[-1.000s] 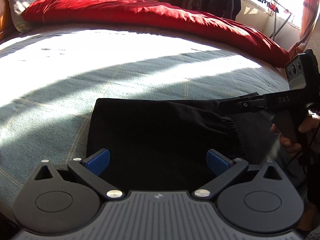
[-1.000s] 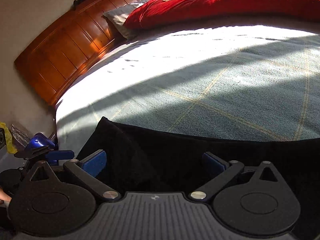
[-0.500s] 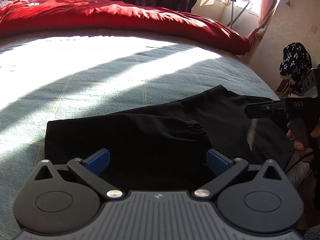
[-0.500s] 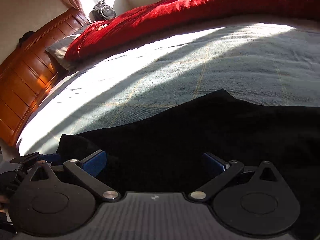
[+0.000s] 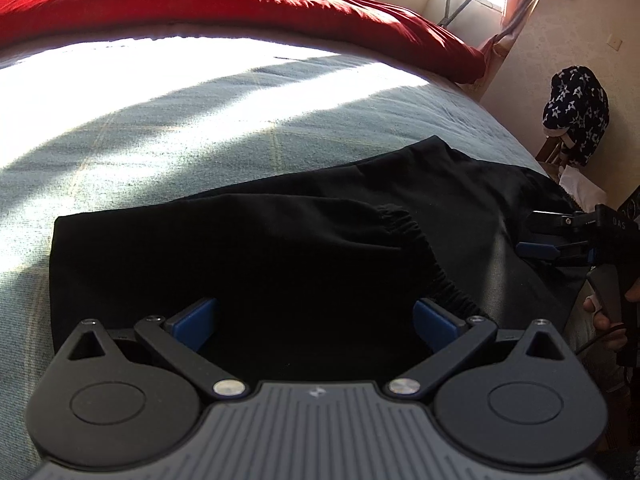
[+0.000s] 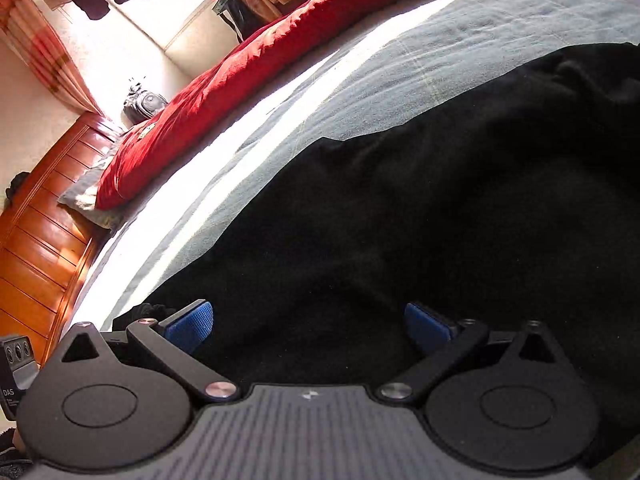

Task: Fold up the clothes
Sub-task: 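Smooth the folded pants with both tools held close together, then move the open right tool onto the elastic waistband of the black pants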

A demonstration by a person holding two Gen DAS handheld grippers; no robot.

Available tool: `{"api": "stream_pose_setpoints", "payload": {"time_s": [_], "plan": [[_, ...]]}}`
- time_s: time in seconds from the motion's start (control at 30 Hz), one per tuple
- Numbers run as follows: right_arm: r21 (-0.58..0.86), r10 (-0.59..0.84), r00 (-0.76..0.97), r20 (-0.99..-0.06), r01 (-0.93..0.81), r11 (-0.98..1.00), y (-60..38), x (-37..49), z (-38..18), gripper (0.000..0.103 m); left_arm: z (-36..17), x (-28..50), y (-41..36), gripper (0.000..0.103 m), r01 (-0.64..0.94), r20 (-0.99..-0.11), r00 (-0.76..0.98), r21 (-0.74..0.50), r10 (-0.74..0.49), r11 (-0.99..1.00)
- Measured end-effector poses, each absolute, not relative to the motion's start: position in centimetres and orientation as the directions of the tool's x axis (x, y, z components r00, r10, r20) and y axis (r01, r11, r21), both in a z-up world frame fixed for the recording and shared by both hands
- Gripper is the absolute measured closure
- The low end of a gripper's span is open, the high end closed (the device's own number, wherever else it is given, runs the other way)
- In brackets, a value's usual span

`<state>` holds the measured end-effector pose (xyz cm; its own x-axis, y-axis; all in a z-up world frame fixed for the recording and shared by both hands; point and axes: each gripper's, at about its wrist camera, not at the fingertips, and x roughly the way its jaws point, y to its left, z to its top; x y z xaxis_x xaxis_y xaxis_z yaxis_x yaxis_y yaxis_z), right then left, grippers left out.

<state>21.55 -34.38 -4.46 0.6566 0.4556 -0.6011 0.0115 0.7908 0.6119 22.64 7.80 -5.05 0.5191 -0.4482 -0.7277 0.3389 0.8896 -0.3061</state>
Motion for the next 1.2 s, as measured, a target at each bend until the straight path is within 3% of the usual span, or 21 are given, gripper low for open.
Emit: {"api": "stream_pose_setpoints", "payload": {"time_s": [0.33,0.73,0.9,1.2], "plan": [[0.62,0.478,0.613,-0.629,0.024,0.784,-35.9,21.5,-2.8,0.0,-3.6,23.0,6.1,0.001,0.33,-0.758,0.527,-0.234,-0.384,0.915],[0.566,0.198,0.77,-0.607,0.243,0.788,-47.1,15.2,1.1,0.0,-0.9,23.6,2.8,0.001,0.397,-0.735,0.559,-0.169,-0.384,0.902],[0.615,0.124,0.796,-0.593,0.348,0.708,-52.0,12.8,-0.2,0.0,0.2,24.0,2.2,0.001,0.409,-0.72,0.567,-0.176,-0.4,0.895],[0.765,0.181,0.819,-0.544,0.395,0.509,-56.2,12.5,-4.8,0.0,0.2,24.9,1.3,0.001,0.411,-0.737,0.54,-0.189,-0.406,0.892]]}}
